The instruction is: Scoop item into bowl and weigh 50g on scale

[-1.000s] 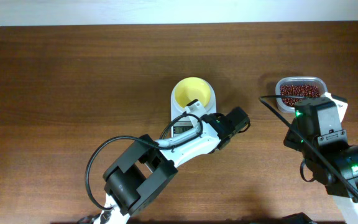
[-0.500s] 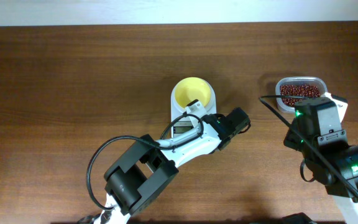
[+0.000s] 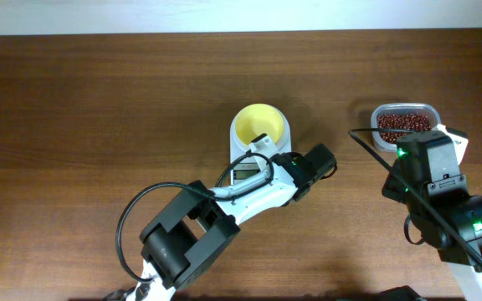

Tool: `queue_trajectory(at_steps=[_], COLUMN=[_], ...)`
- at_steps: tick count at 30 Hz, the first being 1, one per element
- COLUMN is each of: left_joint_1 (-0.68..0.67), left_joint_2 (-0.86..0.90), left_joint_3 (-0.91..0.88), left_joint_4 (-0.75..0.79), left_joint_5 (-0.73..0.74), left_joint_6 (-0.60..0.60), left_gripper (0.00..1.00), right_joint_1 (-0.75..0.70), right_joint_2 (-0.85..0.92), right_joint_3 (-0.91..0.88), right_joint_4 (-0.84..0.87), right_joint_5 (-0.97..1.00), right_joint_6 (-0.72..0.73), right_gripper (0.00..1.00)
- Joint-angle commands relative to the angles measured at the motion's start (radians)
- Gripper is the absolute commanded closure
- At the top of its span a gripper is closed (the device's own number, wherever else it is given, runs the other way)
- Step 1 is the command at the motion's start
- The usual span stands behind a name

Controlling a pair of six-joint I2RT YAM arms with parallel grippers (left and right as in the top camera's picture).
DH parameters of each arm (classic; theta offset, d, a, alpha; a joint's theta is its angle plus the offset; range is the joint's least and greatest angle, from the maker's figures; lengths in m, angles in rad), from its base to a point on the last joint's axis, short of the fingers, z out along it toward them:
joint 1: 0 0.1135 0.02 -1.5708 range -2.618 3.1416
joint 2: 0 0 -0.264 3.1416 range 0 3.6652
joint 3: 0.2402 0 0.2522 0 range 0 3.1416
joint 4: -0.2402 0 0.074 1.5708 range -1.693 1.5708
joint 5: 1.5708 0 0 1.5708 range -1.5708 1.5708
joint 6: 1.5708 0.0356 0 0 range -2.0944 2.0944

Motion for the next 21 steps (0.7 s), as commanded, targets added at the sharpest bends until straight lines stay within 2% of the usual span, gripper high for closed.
queue_trajectory(at_steps=[1,10,21], left_joint_1=[0.000,0.000,0.000], left_joint_2=[0.011,-0.105,-0.132], left_joint_3=[-0.007,-0.007,-0.007], left_joint_4=[-0.006,-0.044,-0.106], left_joint_5=[0.083,0.033,0.004], left_joint_6=[-0.013,-0.013,-0.012], left_gripper=[1.00,1.00,1.00], right_joint_1=[0.005,0.005,0.005], right_joint_2=[-0.001,-0.001,-0.001], right_joint_3=[0.019,0.019,0.019], right_joint_4=[-0.002,-0.002,-0.002], right_joint_5=[-0.001,-0.001,0.000], right_joint_6=[0.003,0.003,0.003], right_gripper=[0.96,0.96,0.96])
